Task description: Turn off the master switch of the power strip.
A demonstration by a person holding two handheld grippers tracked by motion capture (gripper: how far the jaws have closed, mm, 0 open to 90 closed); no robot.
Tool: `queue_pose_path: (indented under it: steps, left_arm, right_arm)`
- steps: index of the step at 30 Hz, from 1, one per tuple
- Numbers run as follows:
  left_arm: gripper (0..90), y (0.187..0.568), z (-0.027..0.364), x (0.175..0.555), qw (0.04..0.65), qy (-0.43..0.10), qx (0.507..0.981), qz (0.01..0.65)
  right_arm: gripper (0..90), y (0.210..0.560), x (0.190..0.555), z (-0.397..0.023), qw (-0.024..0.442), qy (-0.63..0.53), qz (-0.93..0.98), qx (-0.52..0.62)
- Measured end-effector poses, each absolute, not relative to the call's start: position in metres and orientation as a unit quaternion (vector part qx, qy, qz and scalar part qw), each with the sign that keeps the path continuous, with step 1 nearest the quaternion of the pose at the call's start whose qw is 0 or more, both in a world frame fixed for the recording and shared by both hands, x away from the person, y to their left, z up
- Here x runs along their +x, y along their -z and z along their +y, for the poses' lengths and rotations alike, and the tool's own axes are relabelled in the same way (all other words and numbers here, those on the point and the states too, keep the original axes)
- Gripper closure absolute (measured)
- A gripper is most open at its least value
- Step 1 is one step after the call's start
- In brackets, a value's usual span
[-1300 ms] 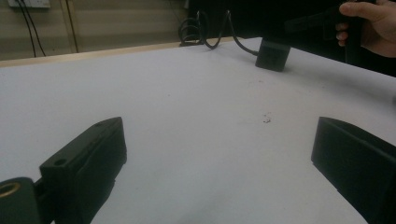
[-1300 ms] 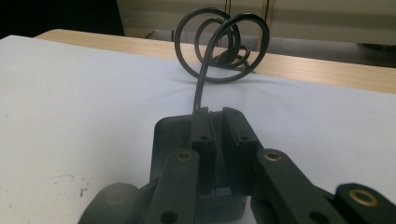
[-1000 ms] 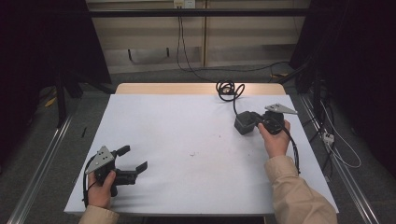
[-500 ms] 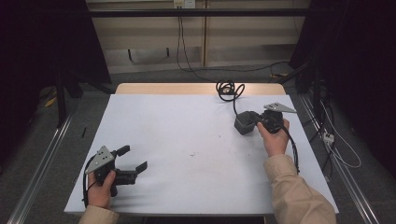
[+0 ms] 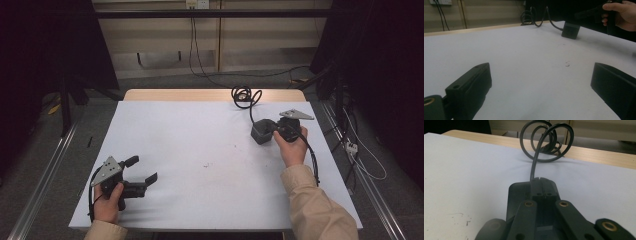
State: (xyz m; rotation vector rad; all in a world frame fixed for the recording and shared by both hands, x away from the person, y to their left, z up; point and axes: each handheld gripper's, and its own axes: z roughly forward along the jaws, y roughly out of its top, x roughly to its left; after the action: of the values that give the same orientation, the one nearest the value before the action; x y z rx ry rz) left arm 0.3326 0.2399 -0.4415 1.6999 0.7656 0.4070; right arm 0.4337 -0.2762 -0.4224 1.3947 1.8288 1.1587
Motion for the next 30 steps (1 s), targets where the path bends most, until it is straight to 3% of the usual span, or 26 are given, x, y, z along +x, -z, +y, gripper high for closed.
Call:
queue_pose_path:
  steps: [30]
  left_arm:
    - [2.9, 0.4413, 0.2396, 0.3325, 0.579, -0.173, 0.726, 0.327]
  right_arm:
    - [90.0, 0.427, 0.4309, -0.2755, 0.28, -0.416, 0.695, 0.516]
